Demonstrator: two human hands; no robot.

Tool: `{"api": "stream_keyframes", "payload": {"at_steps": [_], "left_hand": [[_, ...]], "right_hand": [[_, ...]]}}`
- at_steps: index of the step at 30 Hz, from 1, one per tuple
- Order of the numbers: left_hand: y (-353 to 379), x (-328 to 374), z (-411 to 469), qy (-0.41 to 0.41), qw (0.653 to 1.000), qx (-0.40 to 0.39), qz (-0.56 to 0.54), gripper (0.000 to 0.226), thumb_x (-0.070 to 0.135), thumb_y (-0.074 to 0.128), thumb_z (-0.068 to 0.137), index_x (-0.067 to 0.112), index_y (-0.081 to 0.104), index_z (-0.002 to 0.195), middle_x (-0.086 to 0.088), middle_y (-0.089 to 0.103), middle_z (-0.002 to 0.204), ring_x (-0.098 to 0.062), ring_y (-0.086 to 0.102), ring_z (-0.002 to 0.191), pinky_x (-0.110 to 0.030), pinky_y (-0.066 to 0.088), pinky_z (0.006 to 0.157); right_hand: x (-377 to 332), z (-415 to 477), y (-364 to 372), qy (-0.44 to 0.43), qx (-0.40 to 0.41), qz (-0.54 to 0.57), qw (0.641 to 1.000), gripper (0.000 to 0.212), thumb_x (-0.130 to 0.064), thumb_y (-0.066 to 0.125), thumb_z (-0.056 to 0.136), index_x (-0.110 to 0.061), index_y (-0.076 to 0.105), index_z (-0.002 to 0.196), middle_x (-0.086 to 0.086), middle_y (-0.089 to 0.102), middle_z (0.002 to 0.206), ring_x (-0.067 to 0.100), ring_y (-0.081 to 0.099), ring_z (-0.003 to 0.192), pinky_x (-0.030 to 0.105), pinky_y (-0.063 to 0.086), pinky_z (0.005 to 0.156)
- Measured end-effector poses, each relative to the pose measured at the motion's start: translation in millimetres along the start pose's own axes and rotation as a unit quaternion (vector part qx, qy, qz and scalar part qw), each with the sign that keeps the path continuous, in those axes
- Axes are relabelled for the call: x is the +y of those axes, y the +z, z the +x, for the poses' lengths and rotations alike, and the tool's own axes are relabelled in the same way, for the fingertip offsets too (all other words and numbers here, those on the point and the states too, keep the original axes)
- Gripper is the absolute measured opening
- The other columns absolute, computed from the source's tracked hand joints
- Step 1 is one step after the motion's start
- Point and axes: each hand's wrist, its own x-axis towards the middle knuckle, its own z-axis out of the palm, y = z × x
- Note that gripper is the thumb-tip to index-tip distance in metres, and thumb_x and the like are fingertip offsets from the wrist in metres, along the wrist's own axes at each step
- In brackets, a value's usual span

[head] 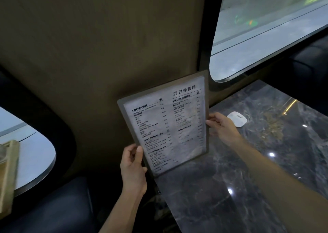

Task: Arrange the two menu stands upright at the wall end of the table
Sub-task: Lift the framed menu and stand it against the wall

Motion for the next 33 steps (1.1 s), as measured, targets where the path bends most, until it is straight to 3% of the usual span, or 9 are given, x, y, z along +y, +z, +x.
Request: {"api": "stream_keyframes", "payload": {"at_steps": [7, 11, 14, 17, 19, 25, 28, 30, 33], "left_hand": [[-7, 4, 5, 0.015, 0.996, -0.046, 0.069, 0.013, 0.024, 0.051, 0.093, 0.032, 0.058, 0.086, 0.001, 0.060, 0.099, -0.019, 0.056, 0.099, -0.054, 0.047, 0.084], [-15, 5, 6, 0.026, 0.987, -0.091, 0.126, 0.025, 0.023, 0.052, 0.092, 0.043, 0.059, 0.080, 0.010, 0.062, 0.095, -0.005, 0.060, 0.091, -0.041, 0.052, 0.076], [-18, 4, 7, 0.015, 0.988, -0.088, 0.128, 0.027, 0.025, 0.051, 0.093, 0.044, 0.061, 0.077, 0.012, 0.064, 0.093, -0.004, 0.061, 0.089, -0.040, 0.053, 0.074], [-19, 2, 9, 0.008, 0.988, -0.089, 0.123, 0.025, 0.027, 0.048, 0.094, 0.041, 0.062, 0.079, 0.019, 0.068, 0.086, -0.002, 0.062, 0.089, -0.044, 0.052, 0.077], [-19, 1, 8, 0.008, 0.989, -0.084, 0.119, 0.026, 0.025, 0.047, 0.094, 0.040, 0.062, 0.079, 0.023, 0.068, 0.084, -0.003, 0.062, 0.089, -0.046, 0.052, 0.078], [-17, -4, 1, 0.008, 0.994, -0.077, 0.084, 0.030, 0.020, 0.044, 0.096, 0.038, 0.062, 0.080, 0.023, 0.068, 0.078, 0.003, 0.064, 0.081, -0.042, 0.052, 0.074], [-16, -5, 3, -0.005, 0.996, -0.063, 0.068, 0.029, 0.021, 0.043, 0.096, 0.038, 0.062, 0.081, 0.022, 0.067, 0.077, -0.004, 0.062, 0.087, -0.050, 0.051, 0.084], [-16, -4, 6, -0.006, 0.997, -0.048, 0.060, 0.028, 0.023, 0.044, 0.095, 0.039, 0.062, 0.082, 0.017, 0.066, 0.084, -0.009, 0.060, 0.093, -0.053, 0.049, 0.087], [-15, -2, 11, -0.002, 0.998, -0.036, 0.053, 0.025, 0.024, 0.045, 0.095, 0.039, 0.062, 0.084, 0.011, 0.064, 0.094, -0.010, 0.059, 0.098, -0.051, 0.049, 0.086]], "right_hand": [[21, -12, -6, 0.017, 0.003, -0.035, 0.999, 0.010, -0.028, 0.055, 0.088, -0.031, 0.060, 0.097, 0.005, 0.062, 0.097, 0.017, 0.061, 0.087, 0.038, 0.054, 0.071], [48, -28, -11, 0.106, 0.062, -0.005, 0.992, 0.027, -0.030, 0.055, 0.088, -0.016, 0.062, 0.111, 0.001, 0.064, 0.091, 0.018, 0.062, 0.080, 0.035, 0.055, 0.061], [59, -33, -6, 0.164, 0.088, 0.026, 0.982, 0.029, -0.032, 0.057, 0.087, -0.011, 0.066, 0.104, 0.007, 0.064, 0.082, 0.022, 0.061, 0.071, 0.033, 0.053, 0.053], [59, -33, 5, 0.189, 0.097, 0.064, 0.975, 0.027, -0.033, 0.060, 0.085, -0.009, 0.069, 0.079, 0.003, 0.063, 0.062, 0.017, 0.061, 0.051, 0.026, 0.049, 0.042], [59, -30, 10, 0.203, 0.105, 0.055, 0.972, 0.029, -0.037, 0.062, 0.083, -0.013, 0.067, 0.067, 0.002, 0.061, 0.058, 0.014, 0.058, 0.048, 0.026, 0.049, 0.046], [56, -18, 20, 0.209, 0.133, 0.046, 0.968, 0.027, -0.037, 0.065, 0.080, -0.015, 0.068, 0.065, 0.005, 0.068, 0.069, 0.016, 0.064, 0.057, 0.023, 0.052, 0.046], [56, -11, 24, 0.208, 0.138, 0.065, 0.966, 0.024, -0.034, 0.067, 0.079, -0.016, 0.068, 0.063, 0.009, 0.069, 0.073, 0.020, 0.064, 0.065, 0.027, 0.057, 0.056], [55, -8, 28, 0.207, 0.136, 0.072, 0.966, 0.024, -0.034, 0.067, 0.079, -0.013, 0.069, 0.068, 0.014, 0.065, 0.078, 0.023, 0.059, 0.069, 0.028, 0.058, 0.062], [54, -3, 32, 0.207, 0.136, 0.072, 0.966, 0.027, -0.034, 0.067, 0.079, -0.007, 0.069, 0.076, 0.015, 0.063, 0.079, 0.020, 0.057, 0.066, 0.021, 0.056, 0.054]]}}
